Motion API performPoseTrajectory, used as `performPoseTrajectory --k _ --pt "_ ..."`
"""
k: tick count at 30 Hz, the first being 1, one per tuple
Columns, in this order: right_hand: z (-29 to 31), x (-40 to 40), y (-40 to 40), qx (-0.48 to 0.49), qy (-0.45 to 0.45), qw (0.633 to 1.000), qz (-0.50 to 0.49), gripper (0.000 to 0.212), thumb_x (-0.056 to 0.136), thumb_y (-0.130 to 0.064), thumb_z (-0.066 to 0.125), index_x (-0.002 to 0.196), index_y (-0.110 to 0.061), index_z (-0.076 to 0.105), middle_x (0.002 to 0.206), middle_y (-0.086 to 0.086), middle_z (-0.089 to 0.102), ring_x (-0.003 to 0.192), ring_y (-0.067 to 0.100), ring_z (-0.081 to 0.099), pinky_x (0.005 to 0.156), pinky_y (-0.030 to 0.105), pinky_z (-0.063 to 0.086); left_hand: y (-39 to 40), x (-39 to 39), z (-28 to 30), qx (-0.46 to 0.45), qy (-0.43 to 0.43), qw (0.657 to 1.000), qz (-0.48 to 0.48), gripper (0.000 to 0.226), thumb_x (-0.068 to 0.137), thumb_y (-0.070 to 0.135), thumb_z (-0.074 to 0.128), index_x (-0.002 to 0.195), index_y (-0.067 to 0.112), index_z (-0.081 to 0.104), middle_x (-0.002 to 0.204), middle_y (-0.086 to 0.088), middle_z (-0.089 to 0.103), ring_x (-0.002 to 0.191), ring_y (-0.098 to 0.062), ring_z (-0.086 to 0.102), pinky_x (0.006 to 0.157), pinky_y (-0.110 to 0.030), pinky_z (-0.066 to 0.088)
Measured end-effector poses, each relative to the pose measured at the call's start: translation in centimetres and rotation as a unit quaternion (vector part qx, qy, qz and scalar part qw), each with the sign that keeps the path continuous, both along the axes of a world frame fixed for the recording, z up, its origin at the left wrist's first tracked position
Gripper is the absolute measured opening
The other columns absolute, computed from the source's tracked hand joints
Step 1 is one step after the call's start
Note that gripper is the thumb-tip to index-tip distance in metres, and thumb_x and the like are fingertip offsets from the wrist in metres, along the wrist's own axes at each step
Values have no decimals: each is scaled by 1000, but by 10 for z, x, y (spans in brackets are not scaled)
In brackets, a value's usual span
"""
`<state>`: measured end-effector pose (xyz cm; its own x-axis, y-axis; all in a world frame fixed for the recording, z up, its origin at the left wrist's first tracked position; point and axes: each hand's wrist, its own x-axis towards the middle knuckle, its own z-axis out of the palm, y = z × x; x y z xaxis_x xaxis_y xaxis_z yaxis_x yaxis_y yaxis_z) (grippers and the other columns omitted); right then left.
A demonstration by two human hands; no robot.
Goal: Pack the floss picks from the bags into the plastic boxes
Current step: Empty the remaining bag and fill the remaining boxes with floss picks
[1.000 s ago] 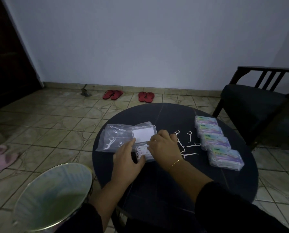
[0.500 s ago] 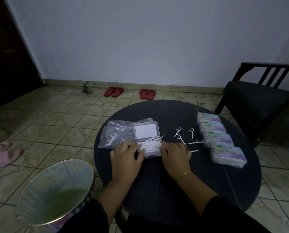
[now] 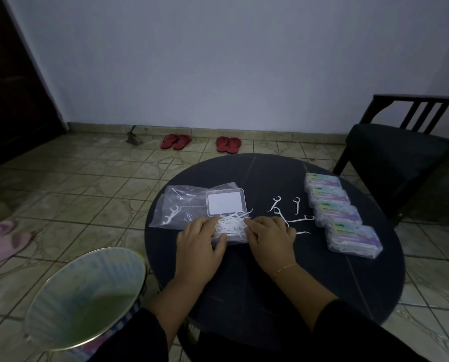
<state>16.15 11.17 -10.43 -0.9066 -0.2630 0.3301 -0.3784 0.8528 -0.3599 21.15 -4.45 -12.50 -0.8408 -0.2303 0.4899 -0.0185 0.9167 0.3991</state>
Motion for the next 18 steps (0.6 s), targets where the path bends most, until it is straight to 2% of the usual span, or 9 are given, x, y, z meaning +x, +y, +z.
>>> performPoseTrajectory --k 4,7,9,11,14,18 --pt "15 -8 -1 -36 -51 998 -22 42 96 -40 46 137 -30 46 137 -8 47 129 17 33 99 35 22 2 0 4 3 -36 999 27 45 91 43 52 133 28 49 134 9 47 125 -13 37 97 -33 25" --pt "31 -21 -2 -20 -124 992 -25 50 99 -40 40 146 -26 32 143 -2 43 133 22 30 106 41 23 3 -1 7 -8 -80 997 19 51 95 48 39 143 36 31 151 14 26 135 -10 21 103 -35 18" --pt "37 -28 -2 16 -144 989 -16 42 99 -35 39 140 -25 42 136 1 51 129 25 35 102 41 25 4 -1 8 -26 -109 994 -6 52 98 45 31 148 39 17 157 17 8 138 -9 12 106 -37 14" --pt "37 -33 -2 13 -132 991 -9 31 98 -29 41 123 -25 60 124 -1 61 122 25 40 95 38 27 5 -1 9 -40 -124 991 -20 54 99 42 28 149 38 9 158 18 0 139 -8 6 107 -37 11" --pt "32 -36 -3 -23 -107 994 -9 23 94 -27 49 102 -26 70 109 -8 68 116 21 48 88 34 26 6 -1 9 -21 -121 992 -12 53 98 42 31 148 35 17 158 14 0 141 -9 4 109 -39 10" --pt "29 -36 -4 -59 -104 993 -3 17 91 -30 56 94 -29 73 101 -11 70 107 16 55 86 33 24 6 0 8 -5 -105 994 7 43 96 41 38 138 30 34 158 9 11 142 -12 8 107 -36 7"
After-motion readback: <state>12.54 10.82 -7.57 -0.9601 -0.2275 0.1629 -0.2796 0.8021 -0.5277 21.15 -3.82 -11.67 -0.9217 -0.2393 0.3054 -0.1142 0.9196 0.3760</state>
